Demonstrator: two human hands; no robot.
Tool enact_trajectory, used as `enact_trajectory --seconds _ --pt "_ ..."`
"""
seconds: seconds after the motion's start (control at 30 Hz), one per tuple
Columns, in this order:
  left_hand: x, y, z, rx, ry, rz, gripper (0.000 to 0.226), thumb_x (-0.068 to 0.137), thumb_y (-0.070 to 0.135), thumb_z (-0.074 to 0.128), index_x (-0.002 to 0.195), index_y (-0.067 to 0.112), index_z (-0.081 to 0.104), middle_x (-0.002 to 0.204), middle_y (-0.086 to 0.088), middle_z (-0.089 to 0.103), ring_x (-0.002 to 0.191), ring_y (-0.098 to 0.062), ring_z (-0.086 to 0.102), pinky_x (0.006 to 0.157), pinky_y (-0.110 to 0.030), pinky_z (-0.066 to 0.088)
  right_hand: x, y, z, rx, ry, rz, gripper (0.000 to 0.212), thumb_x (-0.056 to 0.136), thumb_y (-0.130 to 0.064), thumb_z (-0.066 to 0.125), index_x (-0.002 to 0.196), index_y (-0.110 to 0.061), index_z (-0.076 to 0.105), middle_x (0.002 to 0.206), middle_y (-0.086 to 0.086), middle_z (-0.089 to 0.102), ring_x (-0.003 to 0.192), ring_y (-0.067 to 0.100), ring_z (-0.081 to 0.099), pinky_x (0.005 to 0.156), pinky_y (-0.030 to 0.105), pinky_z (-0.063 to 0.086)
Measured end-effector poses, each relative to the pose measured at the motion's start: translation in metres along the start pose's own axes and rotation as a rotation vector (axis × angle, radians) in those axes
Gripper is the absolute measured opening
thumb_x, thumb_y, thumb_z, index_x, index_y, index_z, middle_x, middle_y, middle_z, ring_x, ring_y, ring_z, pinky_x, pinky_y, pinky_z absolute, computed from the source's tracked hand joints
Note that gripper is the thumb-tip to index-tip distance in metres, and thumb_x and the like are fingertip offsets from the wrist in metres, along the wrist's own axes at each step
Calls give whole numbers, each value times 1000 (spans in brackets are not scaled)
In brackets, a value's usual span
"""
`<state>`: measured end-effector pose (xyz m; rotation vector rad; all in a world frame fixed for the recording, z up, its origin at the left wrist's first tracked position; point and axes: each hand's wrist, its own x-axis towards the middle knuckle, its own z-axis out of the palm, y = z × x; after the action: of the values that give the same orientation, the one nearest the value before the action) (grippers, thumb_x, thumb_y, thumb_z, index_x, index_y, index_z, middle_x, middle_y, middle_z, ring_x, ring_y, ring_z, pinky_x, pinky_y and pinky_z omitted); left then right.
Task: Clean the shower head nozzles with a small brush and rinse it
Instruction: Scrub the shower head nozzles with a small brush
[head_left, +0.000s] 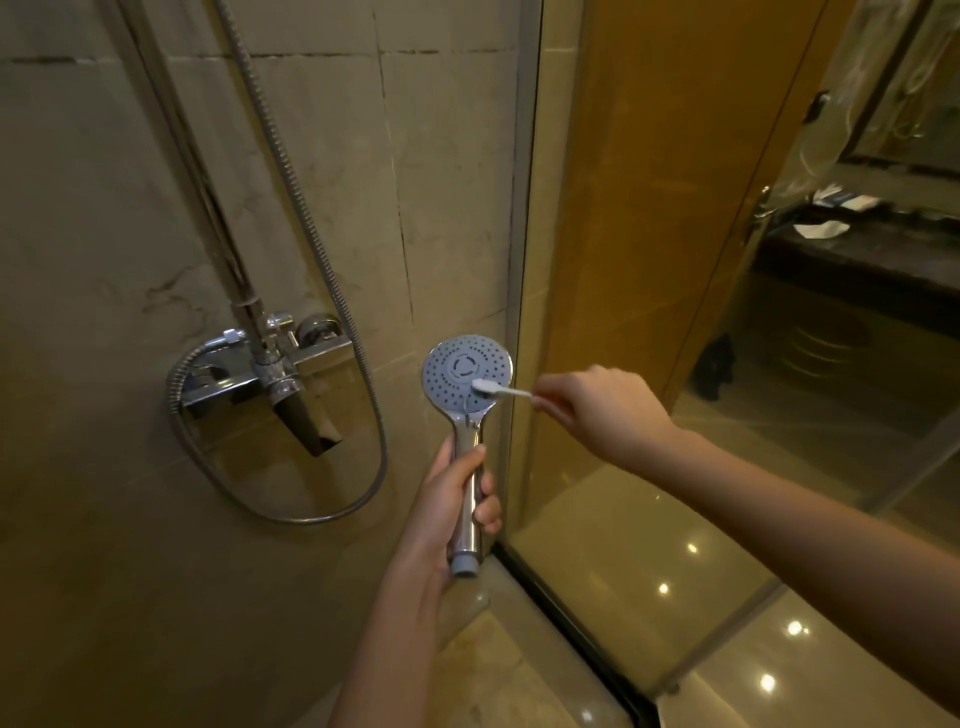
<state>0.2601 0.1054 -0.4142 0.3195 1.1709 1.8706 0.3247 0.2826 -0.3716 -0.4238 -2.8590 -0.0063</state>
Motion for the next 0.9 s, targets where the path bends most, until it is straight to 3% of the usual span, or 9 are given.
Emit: enact_trajectory --seconds 0.17,0.27,0.37,0.5,0.57,0.67,0.77,0.83,0.9 --pt "0 -2 0 -21 -5 -37 25 95 14 42 114 28 52 57 1 42 32 -6 37 32 -15 32 8 12 -2 76 44 122 23 96 -43 45 99 -30 64 74 -9 58 66 15 56 51 27 41" --pt "1 0 -4 -46 -5 -33 27 95 14 41 115 29 52 55 1 42 30 -6 37 31 -15 30 -1 2 5 57 -23 -21 20 96 -44 44 89 -32 59 66 -11 54 63 14 61 49 26 46" --pt "2 -3 -5 -13 -13 -32 29 95 14 42 117 30 51 55 1 43 32 -6 38 31 -16 32 4 17 1 118 22 110 22 96 -43 44 94 -30 62 73 -9 61 65 12 61 57 32 54" --pt "0 -4 -6 -1 -30 8 33 94 14 43 118 35 51 57 0 42 32 -7 38 32 -17 32 1 13 5 108 -3 26 20 94 -44 45 89 -32 60 63 -12 55 56 4 56 46 19 41" --pt "2 -4 -4 31 -27 26 33 94 14 44 118 35 52 57 0 42 32 -7 37 33 -17 32 4 7 1 160 -29 33 20 94 -44 46 89 -32 62 65 -11 56 59 7 56 50 24 44" --pt "5 -6 2 101 -15 47 33 94 14 45 116 37 52 54 1 44 32 -7 37 33 -18 32 22 16 -6 320 51 206 20 96 -40 48 86 -33 64 64 -9 55 61 12 52 57 32 45" --pt "4 -9 0 138 15 56 35 94 14 45 117 40 51 52 1 44 31 -8 36 32 -18 31 20 -2 -3 273 25 97 20 95 -43 47 82 -35 60 61 -11 53 56 10 52 49 25 37" --pt "1 -13 -3 160 26 54 37 94 13 45 111 44 53 51 1 43 32 -9 35 33 -18 29 14 -12 -2 158 -12 3 22 95 -46 46 89 -34 63 69 -12 57 61 11 57 50 26 41" --pt "-1 -17 -3 183 37 53 41 94 13 47 101 52 56 50 2 44 32 -9 36 34 -18 28 22 -2 -5 152 -2 89 23 96 -44 45 96 -31 64 78 -10 63 67 10 61 53 25 47"
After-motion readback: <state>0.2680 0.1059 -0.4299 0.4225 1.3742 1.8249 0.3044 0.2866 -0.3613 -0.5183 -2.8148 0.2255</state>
